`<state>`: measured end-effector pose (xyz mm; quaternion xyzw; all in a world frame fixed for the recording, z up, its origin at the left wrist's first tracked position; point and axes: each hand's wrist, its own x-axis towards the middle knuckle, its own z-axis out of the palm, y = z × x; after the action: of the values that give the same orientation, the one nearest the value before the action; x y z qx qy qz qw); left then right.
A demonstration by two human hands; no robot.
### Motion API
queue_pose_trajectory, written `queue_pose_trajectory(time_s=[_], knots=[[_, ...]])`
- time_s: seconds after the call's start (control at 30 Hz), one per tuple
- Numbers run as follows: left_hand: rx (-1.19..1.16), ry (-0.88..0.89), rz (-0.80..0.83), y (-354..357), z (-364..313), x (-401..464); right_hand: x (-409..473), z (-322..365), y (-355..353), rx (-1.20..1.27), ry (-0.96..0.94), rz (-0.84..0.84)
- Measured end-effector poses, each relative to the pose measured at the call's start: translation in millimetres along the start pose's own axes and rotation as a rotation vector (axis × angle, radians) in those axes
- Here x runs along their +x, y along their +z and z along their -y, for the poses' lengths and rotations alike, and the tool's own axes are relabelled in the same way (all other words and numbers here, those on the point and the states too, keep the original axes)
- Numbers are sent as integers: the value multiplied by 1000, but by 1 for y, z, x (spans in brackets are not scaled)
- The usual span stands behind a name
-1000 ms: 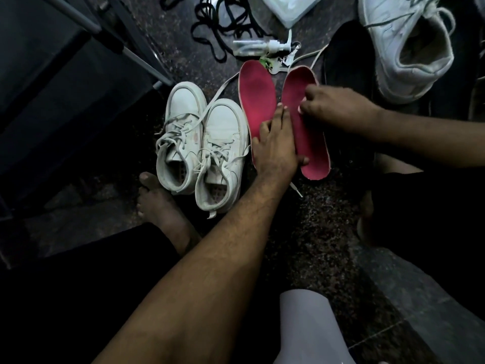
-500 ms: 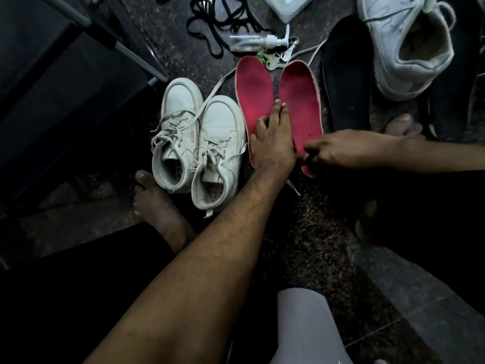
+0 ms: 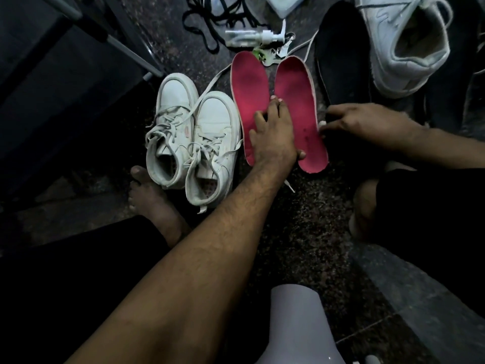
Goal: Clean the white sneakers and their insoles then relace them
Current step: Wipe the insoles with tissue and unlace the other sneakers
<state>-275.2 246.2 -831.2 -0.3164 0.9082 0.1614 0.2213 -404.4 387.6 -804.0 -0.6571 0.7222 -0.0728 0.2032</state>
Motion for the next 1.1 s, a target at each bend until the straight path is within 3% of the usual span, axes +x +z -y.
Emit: queue_pose_trajectory(time_s=[0.07, 0.2, 0.3, 0.37, 0.53, 0.63, 0.73, 0.87, 1.0, 1.07, 1.1], knots=[[17, -3, -5, 0, -3, -1, -1, 10, -2, -14, -120, -49], [26, -19, 2, 0, -5, 1, 19, 14, -6, -46, -81, -145], [-18, -20, -12, 2, -1, 2, 36, 12, 0, -32, -133, -37], [-68, 1, 22, 2, 4, 2, 45, 1, 7, -173, -241, 72], [-77, 7, 37, -5, 3, -1, 71, -40, -5, -229, 70, -54], [-88, 10, 45, -2, 3, -3, 73, -24, -5, -306, -161, -81], [-106, 19, 50, -1, 8, -1, 63, -22, 4, -229, -368, -41], [-86, 23, 46, -2, 5, -2, 58, -40, 2, -207, -34, -107], [-114, 32, 23, 1, 9, -1, 50, -1, 17, -179, -331, -119], [-129, 42, 43, 1, 11, 0, 46, -7, 12, -252, -274, -40], [-127, 43, 42, 1, 11, -1, 47, -17, 13, -236, -198, -85]])
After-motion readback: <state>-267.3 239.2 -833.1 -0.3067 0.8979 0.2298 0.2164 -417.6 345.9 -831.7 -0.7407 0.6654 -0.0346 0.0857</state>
